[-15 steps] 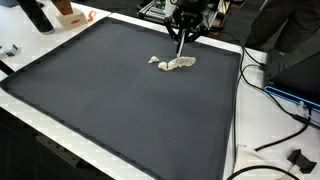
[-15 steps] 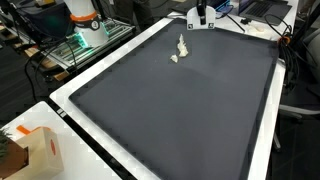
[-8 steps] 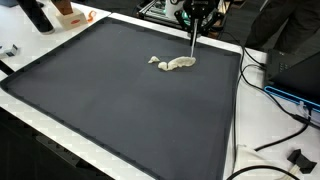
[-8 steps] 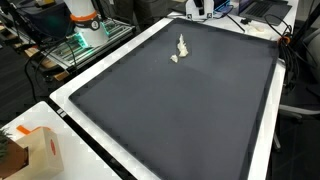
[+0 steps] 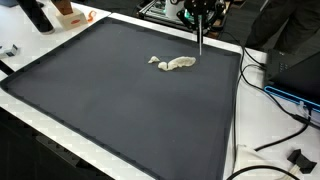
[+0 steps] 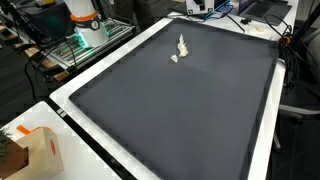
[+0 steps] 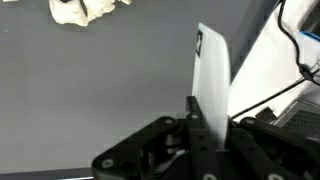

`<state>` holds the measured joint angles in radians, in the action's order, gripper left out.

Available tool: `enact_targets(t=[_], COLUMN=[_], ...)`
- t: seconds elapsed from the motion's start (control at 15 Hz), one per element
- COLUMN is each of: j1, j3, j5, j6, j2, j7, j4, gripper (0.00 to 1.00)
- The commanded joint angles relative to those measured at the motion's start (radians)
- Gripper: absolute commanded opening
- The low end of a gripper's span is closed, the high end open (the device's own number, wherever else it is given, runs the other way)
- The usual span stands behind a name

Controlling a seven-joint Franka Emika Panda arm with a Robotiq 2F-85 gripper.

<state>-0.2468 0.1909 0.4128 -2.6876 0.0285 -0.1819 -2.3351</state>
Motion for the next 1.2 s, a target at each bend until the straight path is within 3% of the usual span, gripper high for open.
enact_targets(t=[0.0, 0.4, 1.13], j1=[0.027, 0.056, 0.108], j3=[0.016, 0.004, -0.035], j5=[0.157, 0.390, 0.612], j6=[-0.001, 0.032, 0.109], j2=[-0.029, -0.030, -0.053], j7=[-0.148, -0.335, -0.504], j4=[-0.033, -0.053, -0.164], gripper=[0.01, 0.01, 0.01])
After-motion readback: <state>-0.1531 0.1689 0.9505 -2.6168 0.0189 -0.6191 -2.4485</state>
